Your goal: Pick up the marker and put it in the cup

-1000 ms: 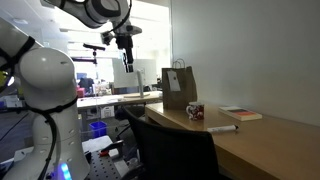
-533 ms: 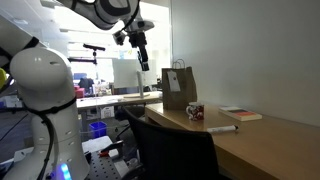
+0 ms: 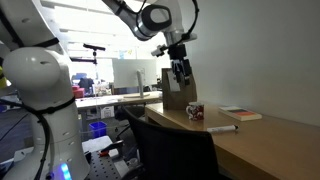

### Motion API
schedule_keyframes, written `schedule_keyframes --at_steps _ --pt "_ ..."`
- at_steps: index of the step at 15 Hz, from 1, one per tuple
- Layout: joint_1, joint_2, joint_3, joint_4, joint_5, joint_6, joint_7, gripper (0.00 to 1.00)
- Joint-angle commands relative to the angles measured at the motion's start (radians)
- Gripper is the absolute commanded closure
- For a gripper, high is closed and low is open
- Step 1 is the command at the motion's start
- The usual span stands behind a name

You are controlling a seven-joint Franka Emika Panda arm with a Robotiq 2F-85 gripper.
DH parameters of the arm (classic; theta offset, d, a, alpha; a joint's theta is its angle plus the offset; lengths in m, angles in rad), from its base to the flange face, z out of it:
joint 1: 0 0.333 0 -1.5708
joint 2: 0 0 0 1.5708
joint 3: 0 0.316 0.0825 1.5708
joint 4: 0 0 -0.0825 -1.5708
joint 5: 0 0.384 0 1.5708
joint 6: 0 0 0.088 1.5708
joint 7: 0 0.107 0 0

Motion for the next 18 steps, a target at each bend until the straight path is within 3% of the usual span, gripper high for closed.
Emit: schedule_keyframes --at_steps 1,9,13,18 --pt "0.028 0.243 -0.044 0.186 0.004 -0.01 -0.043 0.0" --pt "0.025 0.648 -0.091 0.455 0.061 0.035 -0.034 0.0" --pt "0.003 0.746 -0.091 0.528 0.098 0.021 -0.076 0.0" --pt "0.01 0.782 -0.099 0.527 0.109 0.035 -0.092 0.0"
